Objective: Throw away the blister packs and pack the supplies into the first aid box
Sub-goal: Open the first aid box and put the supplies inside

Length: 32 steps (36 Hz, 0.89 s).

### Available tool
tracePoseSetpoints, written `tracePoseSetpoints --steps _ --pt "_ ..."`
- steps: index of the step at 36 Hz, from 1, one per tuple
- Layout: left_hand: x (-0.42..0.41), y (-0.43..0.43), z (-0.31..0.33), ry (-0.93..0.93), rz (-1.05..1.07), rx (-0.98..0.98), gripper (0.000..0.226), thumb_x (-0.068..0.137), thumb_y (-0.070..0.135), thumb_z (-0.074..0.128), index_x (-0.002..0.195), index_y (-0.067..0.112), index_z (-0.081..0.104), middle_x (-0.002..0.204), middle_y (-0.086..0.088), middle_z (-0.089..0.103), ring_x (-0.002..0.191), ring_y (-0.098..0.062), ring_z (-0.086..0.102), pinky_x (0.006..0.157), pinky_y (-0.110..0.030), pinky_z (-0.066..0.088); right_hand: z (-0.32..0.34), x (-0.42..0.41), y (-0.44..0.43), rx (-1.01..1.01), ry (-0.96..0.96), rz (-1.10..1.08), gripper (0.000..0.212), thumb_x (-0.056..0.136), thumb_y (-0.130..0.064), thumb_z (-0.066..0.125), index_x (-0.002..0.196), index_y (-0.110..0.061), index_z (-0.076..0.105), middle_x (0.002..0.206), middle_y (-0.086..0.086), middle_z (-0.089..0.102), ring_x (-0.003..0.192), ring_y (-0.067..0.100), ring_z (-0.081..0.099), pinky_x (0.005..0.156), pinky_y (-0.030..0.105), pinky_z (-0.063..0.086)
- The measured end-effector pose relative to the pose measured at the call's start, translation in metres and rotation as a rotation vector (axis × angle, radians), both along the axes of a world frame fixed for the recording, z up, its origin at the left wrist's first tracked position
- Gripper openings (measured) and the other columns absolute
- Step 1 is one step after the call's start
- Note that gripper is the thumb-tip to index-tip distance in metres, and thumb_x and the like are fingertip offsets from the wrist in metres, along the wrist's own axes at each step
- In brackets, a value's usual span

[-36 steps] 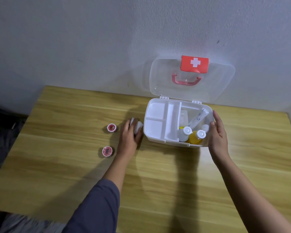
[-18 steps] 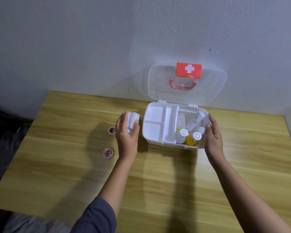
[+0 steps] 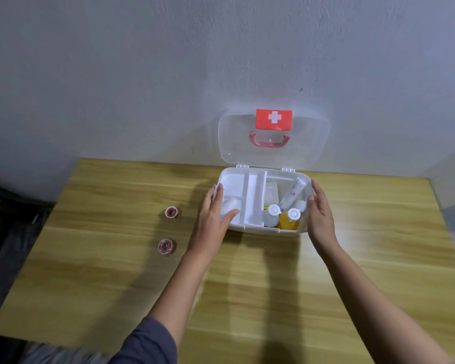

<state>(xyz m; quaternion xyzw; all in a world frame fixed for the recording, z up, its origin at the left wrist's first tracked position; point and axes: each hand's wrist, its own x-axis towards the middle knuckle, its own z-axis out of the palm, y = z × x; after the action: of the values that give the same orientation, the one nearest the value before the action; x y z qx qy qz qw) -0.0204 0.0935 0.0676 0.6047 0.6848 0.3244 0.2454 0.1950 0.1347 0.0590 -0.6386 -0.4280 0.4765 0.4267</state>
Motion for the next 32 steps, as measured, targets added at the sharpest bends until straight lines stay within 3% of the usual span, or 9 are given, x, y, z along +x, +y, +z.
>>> tracePoseSetpoints --steps 4,7,11,15,19,28,32 --pt "-0.001 -0.001 0.001 0.033 0.019 0.029 0.051 0.094 0.015 0.051 0.140 0.004 0.034 0.146 -0.018 0.034 0.135 -0.027 0.035 0.104 -0.013 0.020 0.001 0.001 0.000 -0.007 0.006 0.010 0.042 0.100 -0.018 0.033 0.141 -0.023 0.034 0.147 0.003 0.041 0.134 0.019 0.039 0.115 0.044 0.030" --pt "0.000 0.000 0.002 0.035 0.053 0.060 0.045 0.094 0.007 0.048 0.137 0.000 0.038 0.144 -0.020 0.036 0.133 -0.030 0.038 0.099 -0.003 0.017 0.002 0.002 0.001 -0.010 0.007 0.017 0.041 0.100 -0.019 0.033 0.141 -0.023 0.034 0.148 0.002 0.040 0.135 0.018 0.038 0.115 0.044 0.029" --pt "0.012 0.009 0.008 0.013 0.039 0.097 0.044 0.095 0.008 0.046 0.138 0.003 0.037 0.146 -0.016 0.035 0.130 -0.020 0.038 0.091 0.010 0.011 0.003 0.003 0.000 -0.012 0.017 0.027 0.042 0.100 -0.020 0.033 0.141 -0.024 0.034 0.148 0.000 0.040 0.135 0.017 0.038 0.115 0.043 0.029" --pt "0.037 0.031 0.013 0.011 -0.049 0.064 0.045 0.097 0.012 0.042 0.141 0.009 0.033 0.149 -0.011 0.032 0.137 -0.017 0.031 0.100 -0.006 0.015 0.002 0.005 0.001 -0.018 0.020 0.041 0.042 0.100 -0.020 0.033 0.142 -0.023 0.034 0.148 -0.003 0.040 0.136 0.015 0.037 0.115 0.042 0.029" --pt "0.061 0.050 0.008 0.002 -0.099 -0.014 0.044 0.099 0.013 0.034 0.143 0.010 0.029 0.153 -0.006 0.024 0.141 -0.017 0.022 0.103 -0.010 0.012 0.001 0.007 0.002 -0.028 0.027 0.052 0.042 0.100 -0.023 0.035 0.141 -0.025 0.034 0.147 -0.003 0.041 0.135 0.016 0.038 0.115 0.044 0.030" --pt "0.064 0.056 -0.012 -0.036 -0.050 -0.022 0.044 0.099 0.017 0.032 0.142 0.009 0.032 0.155 0.001 0.024 0.141 -0.011 0.021 0.108 -0.013 0.013 0.007 0.007 0.001 -0.045 0.049 0.062 0.041 0.100 -0.024 0.035 0.141 -0.023 0.034 0.147 -0.004 0.041 0.134 0.015 0.040 0.114 0.041 0.031" --pt "0.065 0.055 -0.011 -0.065 -0.051 -0.013 0.044 0.100 0.018 0.032 0.142 0.009 0.032 0.155 0.000 0.024 0.141 -0.010 0.021 0.105 -0.006 0.011 0.010 0.006 0.001 -0.044 0.053 0.066 0.041 0.100 -0.025 0.034 0.141 -0.023 0.034 0.147 -0.005 0.040 0.134 0.013 0.038 0.114 0.039 0.031"
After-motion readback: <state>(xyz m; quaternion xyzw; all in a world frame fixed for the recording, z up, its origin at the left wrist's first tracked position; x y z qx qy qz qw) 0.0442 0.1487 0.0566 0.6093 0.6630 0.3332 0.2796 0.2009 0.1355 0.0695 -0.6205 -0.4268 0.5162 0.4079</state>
